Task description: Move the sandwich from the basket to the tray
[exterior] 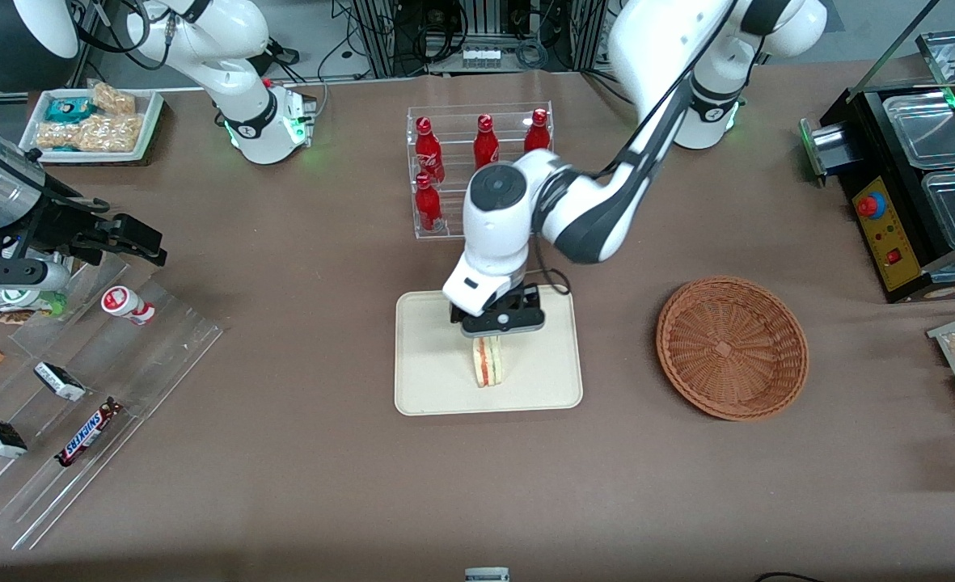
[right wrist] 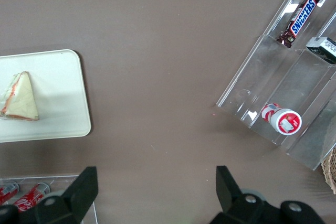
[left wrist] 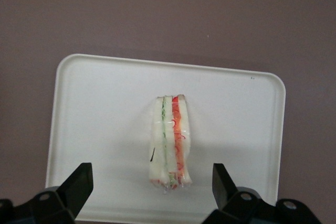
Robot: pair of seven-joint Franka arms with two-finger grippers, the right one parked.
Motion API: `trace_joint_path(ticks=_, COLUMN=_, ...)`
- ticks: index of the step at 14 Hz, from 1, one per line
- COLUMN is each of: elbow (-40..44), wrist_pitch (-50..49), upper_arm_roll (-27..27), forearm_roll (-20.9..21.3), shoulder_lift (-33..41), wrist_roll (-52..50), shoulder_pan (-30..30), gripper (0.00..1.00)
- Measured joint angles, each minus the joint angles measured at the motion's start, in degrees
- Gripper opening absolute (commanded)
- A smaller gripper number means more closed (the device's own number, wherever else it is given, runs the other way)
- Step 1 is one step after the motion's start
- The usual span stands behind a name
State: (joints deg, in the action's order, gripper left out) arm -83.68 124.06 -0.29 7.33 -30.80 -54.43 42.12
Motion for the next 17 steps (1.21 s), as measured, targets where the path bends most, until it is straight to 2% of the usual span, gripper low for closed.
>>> trace_joint_path(ticks=4, elbow=-0.27, wrist_pitch=-8.59, upper_arm_roll=0.34, forearm_roll=0.0, shoulder_lift=7.74, wrist_roll=0.0, shoulder_pan=-1.91, gripper=1.0)
trace_joint_path(ticks=8, elbow=-2.47, wrist_pitch=-11.8, upper_arm_roll=0.5, forearm_roll=0.0, shoulder_lift=8.6, wrist_roll=1.38, shoulder_pan=-7.34, gripper=1.0)
trace_joint_path(ticks=11, elbow=-6.6, wrist_pitch=-12.44, upper_arm_roll=0.62, forearm_roll=-1.0, shoulder_lift=11.3, wrist_roll=10.09, shoulder_pan=-14.26, gripper=1.0)
trace_joint_path(ticks=14, elbow=-13.2, wrist_pitch=-13.73, upper_arm_roll=0.72, forearm_roll=-4.32, shoulder_lift=17.66, wrist_roll=21.68, shoulder_pan=-21.77, gripper=1.0)
trace_joint_path(ticks=17, elbow=-16.74, wrist_pitch=-18.61, upper_arm_roll=0.7, forearm_roll=-4.95, shoulder_lift=23.09, wrist_roll=29.35, shoulder_pan=-26.55, gripper=1.0)
